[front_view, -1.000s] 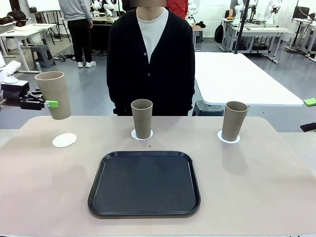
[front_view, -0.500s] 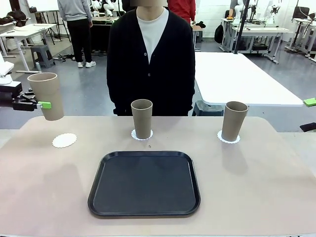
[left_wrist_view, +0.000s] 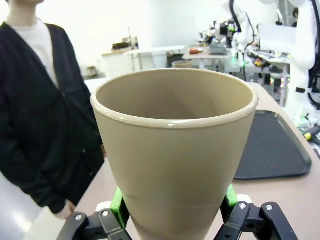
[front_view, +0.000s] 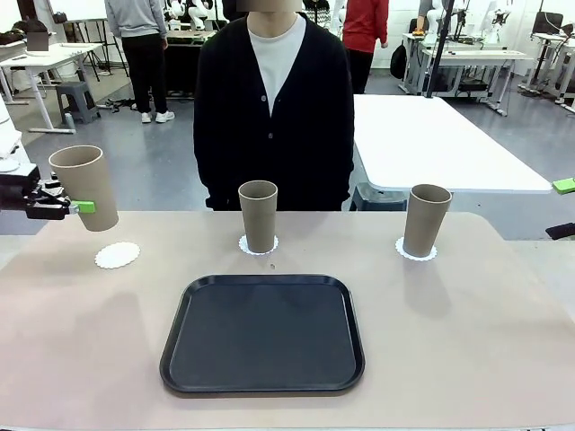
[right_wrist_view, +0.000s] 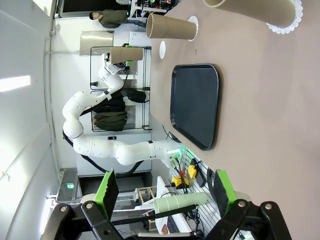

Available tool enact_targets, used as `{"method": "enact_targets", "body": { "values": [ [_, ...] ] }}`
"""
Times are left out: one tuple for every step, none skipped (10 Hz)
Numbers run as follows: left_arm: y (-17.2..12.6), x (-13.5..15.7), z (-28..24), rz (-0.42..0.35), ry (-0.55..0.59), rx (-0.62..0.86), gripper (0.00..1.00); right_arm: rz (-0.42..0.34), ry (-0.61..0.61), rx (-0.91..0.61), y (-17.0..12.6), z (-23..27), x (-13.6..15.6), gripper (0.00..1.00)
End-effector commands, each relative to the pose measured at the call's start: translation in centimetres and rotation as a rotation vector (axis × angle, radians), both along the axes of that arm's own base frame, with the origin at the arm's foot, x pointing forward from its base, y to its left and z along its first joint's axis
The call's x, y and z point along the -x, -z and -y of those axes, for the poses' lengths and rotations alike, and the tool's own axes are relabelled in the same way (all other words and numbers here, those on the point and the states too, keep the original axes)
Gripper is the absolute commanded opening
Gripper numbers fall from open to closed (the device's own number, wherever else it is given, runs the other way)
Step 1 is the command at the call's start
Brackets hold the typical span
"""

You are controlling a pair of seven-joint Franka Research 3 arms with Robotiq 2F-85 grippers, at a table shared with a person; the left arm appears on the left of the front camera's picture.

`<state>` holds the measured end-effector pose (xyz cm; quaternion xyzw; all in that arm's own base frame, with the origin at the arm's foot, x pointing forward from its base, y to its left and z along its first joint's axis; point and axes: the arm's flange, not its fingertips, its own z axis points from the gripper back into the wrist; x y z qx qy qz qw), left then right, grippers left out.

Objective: Place coasters on the table and set cups on them.
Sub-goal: Take one Reusable plastic cup from the Flat Tray and place it on a coaster set by the human.

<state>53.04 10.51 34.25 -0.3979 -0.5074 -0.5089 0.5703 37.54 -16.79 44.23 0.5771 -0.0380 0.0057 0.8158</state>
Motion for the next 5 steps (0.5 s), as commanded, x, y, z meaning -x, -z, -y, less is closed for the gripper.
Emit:
{"method": "enact_targets", "body": {
  "values": [
    [-0.21,-0.03,0.03,0.001,0.015,-0.005,0.85,0.008,-0.004,0.001,-0.05,-0.02,-0.08,1.00],
    [-0.21,-0.03,0.03,0.001,0.015,-0.005,0.85,0.008,-0.004,0.001,-0.05,-0.02,-0.08,1.00],
    [-0.21,-0.03,0.03,0.001,0.015,-0.005,0.85,0.008,-0.004,0.001,-0.05,-0.02,-0.08,1.00],
    [-0.21,-0.03,0.03,0.001,0.015,-0.005,0.85,0.008,-0.004,0.001,-0.05,-0.02,-0.08,1.00],
    [0.05,-0.01,0.02,-0.001,0.001,0.000,0.85,0.008,-0.004,0.001,-0.05,-0.02,-0.08,1.00]
  ]
}}
